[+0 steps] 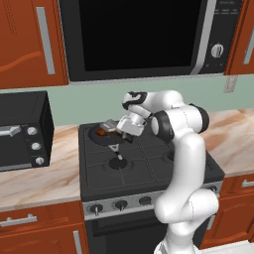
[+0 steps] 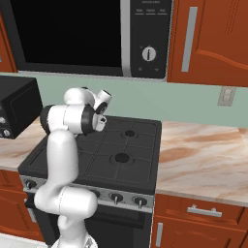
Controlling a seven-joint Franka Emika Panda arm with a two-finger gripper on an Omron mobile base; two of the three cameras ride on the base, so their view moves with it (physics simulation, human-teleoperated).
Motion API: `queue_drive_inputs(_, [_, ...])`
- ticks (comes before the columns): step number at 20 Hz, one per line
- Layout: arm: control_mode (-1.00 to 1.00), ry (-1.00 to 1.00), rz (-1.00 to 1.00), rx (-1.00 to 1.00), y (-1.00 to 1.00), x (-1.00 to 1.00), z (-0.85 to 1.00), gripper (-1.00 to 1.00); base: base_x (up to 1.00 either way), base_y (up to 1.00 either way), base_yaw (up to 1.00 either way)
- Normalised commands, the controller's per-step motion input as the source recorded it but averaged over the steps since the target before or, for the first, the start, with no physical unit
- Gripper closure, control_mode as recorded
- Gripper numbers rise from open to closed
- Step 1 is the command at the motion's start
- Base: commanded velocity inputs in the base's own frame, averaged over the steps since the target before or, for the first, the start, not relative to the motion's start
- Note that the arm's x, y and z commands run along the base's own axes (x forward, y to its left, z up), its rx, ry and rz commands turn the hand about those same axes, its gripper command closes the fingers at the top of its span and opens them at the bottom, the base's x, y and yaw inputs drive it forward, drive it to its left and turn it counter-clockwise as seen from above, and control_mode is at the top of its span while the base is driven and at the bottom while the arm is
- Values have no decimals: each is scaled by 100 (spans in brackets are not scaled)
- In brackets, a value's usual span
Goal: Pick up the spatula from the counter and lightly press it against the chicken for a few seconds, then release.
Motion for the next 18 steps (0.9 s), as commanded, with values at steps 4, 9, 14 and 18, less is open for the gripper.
queue_drive_inputs(4, [-100,6,0,0,13,24,-4,100,0,0,0])
queue_drive_inputs(9, [-100,3,0,0,13,24,-6,100,0,0,0])
queue_drive_inputs(14, [-100,3,0,0,9,22,-6,100,0,0,0])
queue_drive_inputs(18, [-100,5,0,0,3,20,-6,100,0,0,0])
